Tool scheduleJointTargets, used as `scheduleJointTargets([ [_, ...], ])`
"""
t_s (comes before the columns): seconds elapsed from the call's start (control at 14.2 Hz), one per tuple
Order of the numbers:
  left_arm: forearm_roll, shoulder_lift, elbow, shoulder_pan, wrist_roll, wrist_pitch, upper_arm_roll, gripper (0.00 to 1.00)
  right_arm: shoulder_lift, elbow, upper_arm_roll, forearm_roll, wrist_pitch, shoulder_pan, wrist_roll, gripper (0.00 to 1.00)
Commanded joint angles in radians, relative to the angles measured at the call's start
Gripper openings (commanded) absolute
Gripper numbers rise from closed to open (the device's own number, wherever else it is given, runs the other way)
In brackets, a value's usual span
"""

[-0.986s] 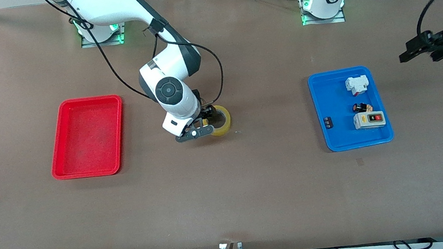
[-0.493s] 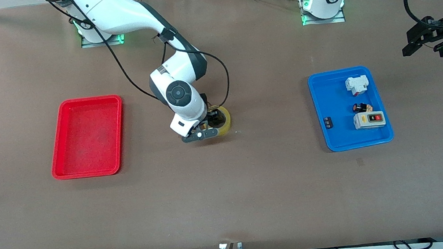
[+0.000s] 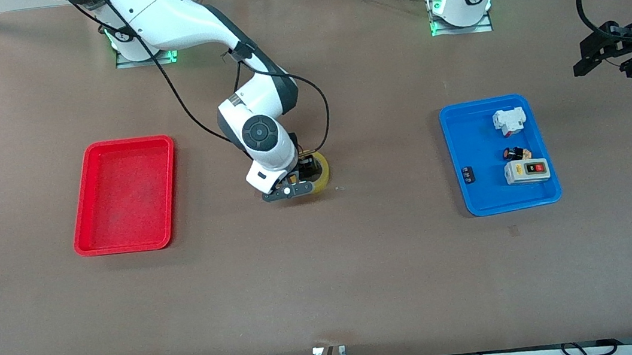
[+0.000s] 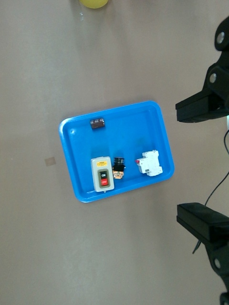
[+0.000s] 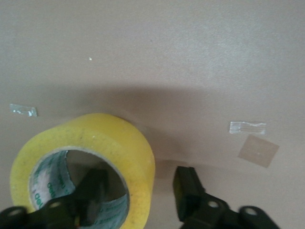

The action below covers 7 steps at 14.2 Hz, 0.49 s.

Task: Place and move tape with both arms
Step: 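Grasp the yellow tape roll rim with the right gripper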

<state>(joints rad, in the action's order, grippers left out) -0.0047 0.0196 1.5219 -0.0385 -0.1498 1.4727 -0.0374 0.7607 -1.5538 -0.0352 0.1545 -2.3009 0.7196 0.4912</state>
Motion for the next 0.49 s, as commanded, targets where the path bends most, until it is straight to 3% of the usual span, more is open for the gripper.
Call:
scheduleJointTargets([
  [0.0,0.015,-0.003,-0.012,0.019,-0.014,-0.025,0.016,1.0,0.0,0.024,-0.006,-0.048,0.014,0.004,0.003,0.27],
  [0.07,0.015,-0.003,-0.008,0.019,-0.013,-0.025,0.016,1.0,0.0,0.024,-0.006,-0.073,0.027,0.007,0.004,0.15],
  [0.21,0.015,-0.001,-0.006,0.014,-0.011,-0.025,0.016,1.0,-0.003,0.024,-0.008,-0.079,0.066,0.012,0.006,0.0],
  [0.42,0.015,-0.001,-0.006,0.012,0.076,-0.02,0.017,1.0,-0.023,0.099,-0.017,-0.079,0.197,-0.002,0.013,0.0],
])
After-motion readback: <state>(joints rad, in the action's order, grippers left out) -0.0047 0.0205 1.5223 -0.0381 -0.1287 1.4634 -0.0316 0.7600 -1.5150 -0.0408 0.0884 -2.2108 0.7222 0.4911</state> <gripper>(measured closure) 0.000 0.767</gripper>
